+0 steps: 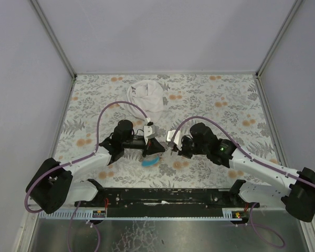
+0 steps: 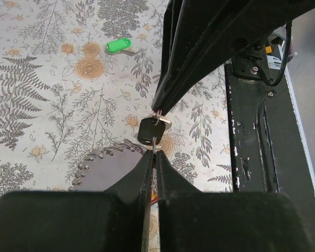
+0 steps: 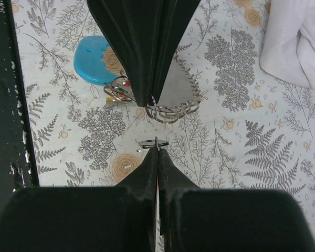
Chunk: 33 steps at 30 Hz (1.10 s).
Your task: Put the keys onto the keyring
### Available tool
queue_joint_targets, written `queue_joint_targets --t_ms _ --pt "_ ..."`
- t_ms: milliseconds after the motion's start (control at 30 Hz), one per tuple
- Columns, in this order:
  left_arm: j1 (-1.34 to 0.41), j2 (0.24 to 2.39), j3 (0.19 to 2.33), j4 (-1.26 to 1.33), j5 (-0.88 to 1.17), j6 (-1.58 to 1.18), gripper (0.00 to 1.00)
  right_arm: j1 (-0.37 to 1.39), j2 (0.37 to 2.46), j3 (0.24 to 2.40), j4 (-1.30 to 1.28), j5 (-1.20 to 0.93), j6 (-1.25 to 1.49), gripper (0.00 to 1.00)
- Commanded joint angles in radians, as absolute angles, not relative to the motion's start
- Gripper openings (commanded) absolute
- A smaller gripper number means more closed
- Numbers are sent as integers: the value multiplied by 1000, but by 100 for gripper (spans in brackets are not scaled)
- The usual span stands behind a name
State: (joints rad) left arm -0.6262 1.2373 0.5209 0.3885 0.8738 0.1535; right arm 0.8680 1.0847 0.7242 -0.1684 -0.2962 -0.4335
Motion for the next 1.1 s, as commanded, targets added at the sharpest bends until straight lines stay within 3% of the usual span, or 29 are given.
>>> queue_joint_targets --t_ms 0,1067 --pt "-632 1245 545 447 884 167 0 869 1098 757 -117 -368 -454 0" --pt "-632 1223 525 473 859 163 0 870 1129 755 -80 -346 -396 0"
